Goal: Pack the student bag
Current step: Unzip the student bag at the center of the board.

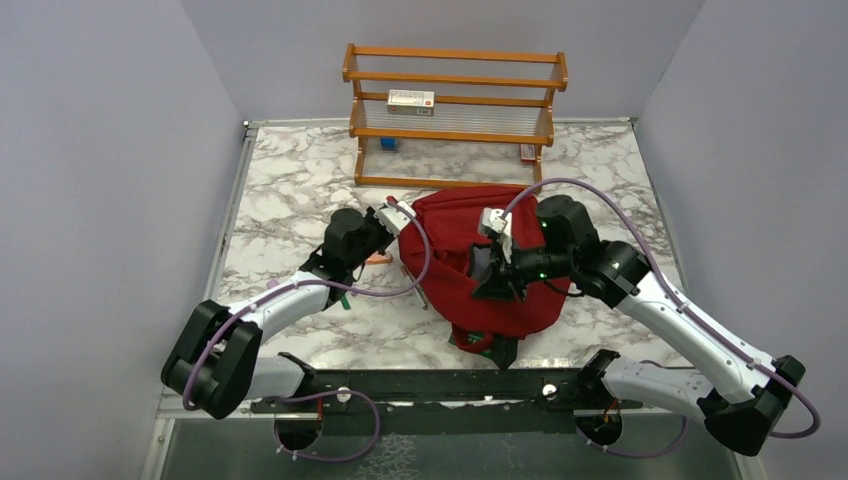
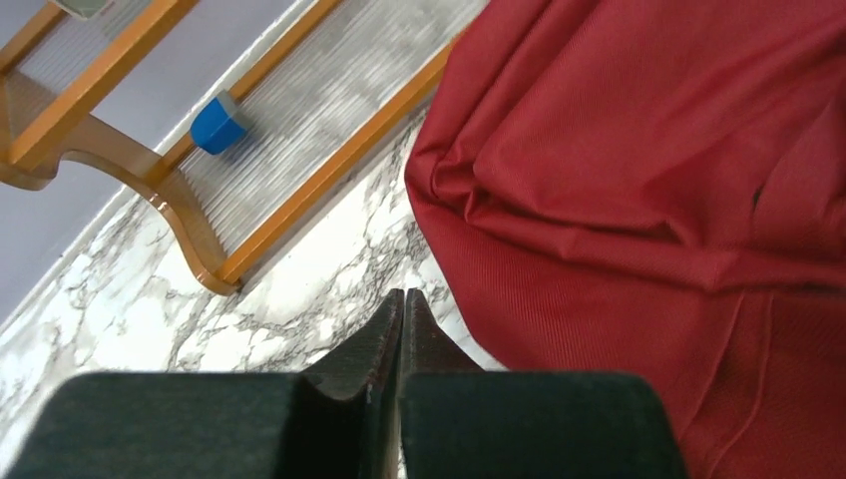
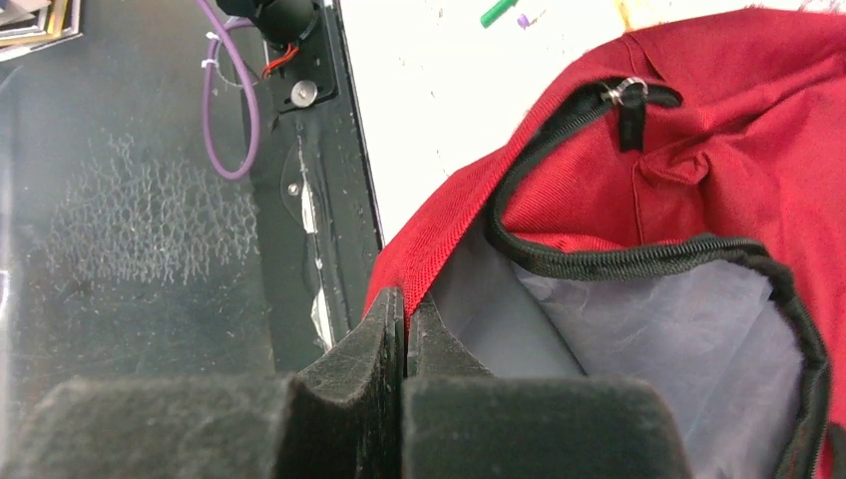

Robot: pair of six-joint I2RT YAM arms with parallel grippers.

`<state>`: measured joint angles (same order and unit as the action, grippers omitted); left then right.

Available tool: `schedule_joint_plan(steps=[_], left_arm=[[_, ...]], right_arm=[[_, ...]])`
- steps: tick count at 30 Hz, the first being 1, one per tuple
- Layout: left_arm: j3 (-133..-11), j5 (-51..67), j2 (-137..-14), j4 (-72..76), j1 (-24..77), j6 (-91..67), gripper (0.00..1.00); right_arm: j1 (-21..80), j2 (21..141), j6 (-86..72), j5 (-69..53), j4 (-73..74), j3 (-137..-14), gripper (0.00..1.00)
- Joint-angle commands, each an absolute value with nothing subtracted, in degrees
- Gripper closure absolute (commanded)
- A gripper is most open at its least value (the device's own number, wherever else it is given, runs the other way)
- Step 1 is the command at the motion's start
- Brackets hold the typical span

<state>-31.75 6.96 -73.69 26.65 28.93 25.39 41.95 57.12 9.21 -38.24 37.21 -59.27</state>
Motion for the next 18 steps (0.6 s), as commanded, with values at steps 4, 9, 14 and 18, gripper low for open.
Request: schedule_joint_plan(steps=[4, 9, 14, 18], left_arm=[[-32.9, 1.3, -67.1, 31.4, 28.7, 5.9, 0.64], [-31.3, -6.9, -61.7, 30.3, 28.7, -6.3, 0.50], [-32.7, -9.5, -60.3, 24.3, 28.7, -14.6, 0.42], [-34.9, -7.1, -61.7, 18.2, 28.7, -17.5, 0.40]], right_arm=[[42.4, 63.8, 0.4, -28.8, 42.1, -58.9, 0.86], [42.4, 67.9, -6.2, -30.2, 42.5, -58.1, 0.60], [42.4, 68.1, -7.9, -32.3, 43.5, -59.0, 0.49], [42.4, 64.2, -9.1, -28.9, 41.1, -62.2, 0.43]])
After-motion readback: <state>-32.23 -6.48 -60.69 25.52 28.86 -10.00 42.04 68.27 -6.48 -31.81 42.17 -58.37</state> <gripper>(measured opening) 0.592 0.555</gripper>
